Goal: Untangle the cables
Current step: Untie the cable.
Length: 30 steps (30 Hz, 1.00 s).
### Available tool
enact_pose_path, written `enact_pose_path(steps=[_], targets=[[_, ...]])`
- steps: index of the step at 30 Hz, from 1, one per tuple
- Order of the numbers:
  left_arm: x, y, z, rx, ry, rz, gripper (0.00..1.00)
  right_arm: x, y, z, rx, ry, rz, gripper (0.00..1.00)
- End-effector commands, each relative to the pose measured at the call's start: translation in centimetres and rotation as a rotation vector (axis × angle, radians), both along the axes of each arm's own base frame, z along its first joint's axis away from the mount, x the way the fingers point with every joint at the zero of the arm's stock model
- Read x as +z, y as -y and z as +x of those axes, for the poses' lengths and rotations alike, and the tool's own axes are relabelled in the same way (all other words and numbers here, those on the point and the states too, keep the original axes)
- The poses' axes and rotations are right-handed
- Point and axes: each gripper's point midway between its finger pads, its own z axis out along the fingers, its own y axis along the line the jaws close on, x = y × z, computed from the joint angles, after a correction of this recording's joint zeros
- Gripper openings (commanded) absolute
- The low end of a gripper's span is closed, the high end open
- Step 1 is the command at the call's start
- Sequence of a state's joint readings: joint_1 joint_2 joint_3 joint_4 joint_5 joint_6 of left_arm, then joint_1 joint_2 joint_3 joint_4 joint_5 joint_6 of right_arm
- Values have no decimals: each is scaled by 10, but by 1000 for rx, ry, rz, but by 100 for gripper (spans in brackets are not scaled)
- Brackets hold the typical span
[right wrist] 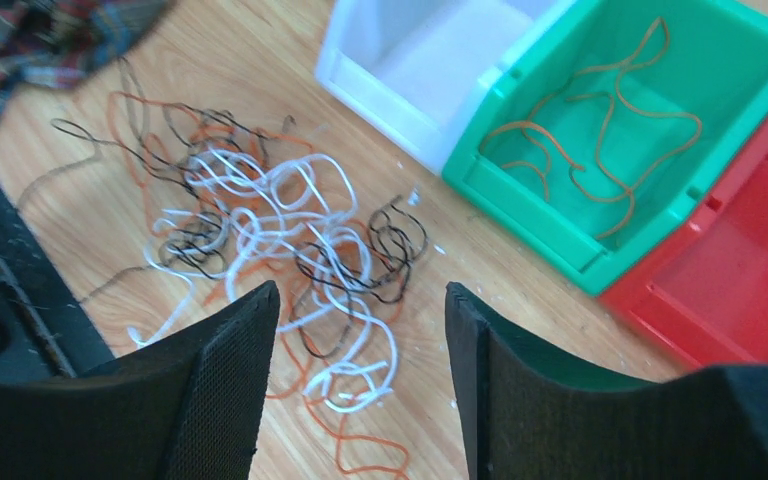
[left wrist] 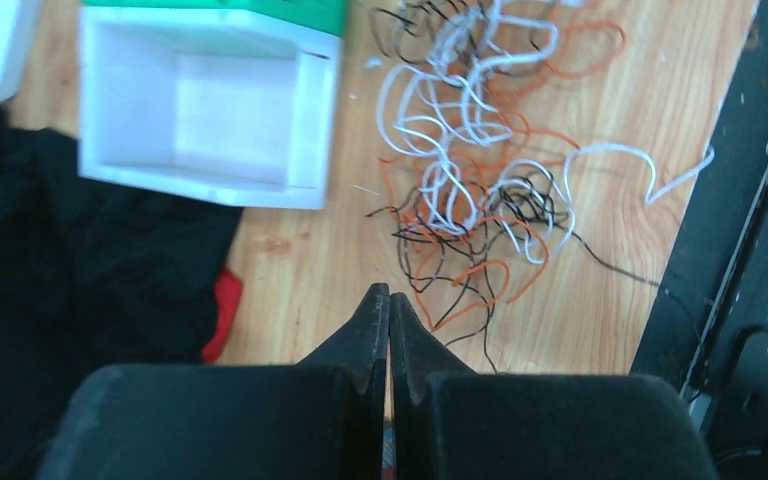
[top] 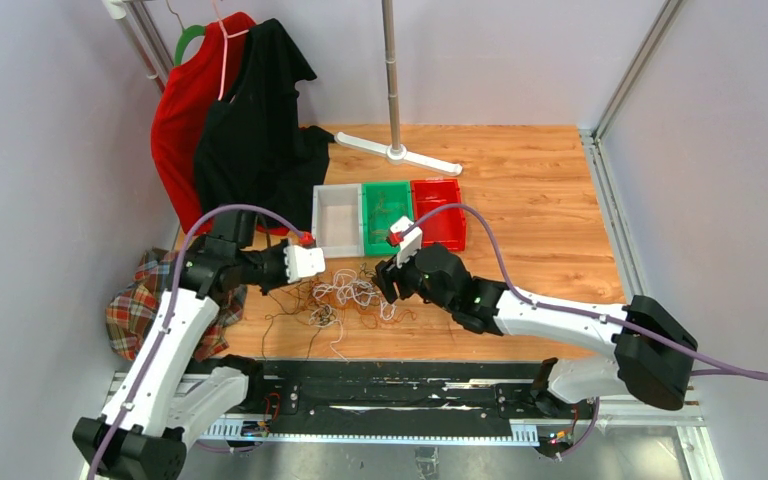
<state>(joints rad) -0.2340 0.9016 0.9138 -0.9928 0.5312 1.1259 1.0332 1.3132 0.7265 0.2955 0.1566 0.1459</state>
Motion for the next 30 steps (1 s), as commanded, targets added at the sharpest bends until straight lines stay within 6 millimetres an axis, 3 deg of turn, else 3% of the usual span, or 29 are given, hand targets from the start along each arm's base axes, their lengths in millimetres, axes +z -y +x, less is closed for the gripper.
enact_pose_path(steps=[1,3,6,7,8,10,16,30], targets=[[41,4,0,192,-21,-132,1,64,-22,-11,55,83,199,64],[42,1,-16,128,-10,-97,1,73,-28,-16,75,101,219,66],[16,-16,-24,27,52,45,16,66,-29,-16,73,97,189,67],[4,-22,-24,-8,65,100,29,63,-27,-15,67,93,185,68],[-7,-27,-24,-24,58,144,50,60,-25,-16,63,89,182,69],[-27,-35,-24,-50,24,213,59,54,-21,-18,60,83,177,71],[-53,-34,-22,-198,-20,279,61,35,-8,-17,18,62,134,69],[-84,-25,-3,-341,-48,307,48,18,-3,-18,2,32,98,53]])
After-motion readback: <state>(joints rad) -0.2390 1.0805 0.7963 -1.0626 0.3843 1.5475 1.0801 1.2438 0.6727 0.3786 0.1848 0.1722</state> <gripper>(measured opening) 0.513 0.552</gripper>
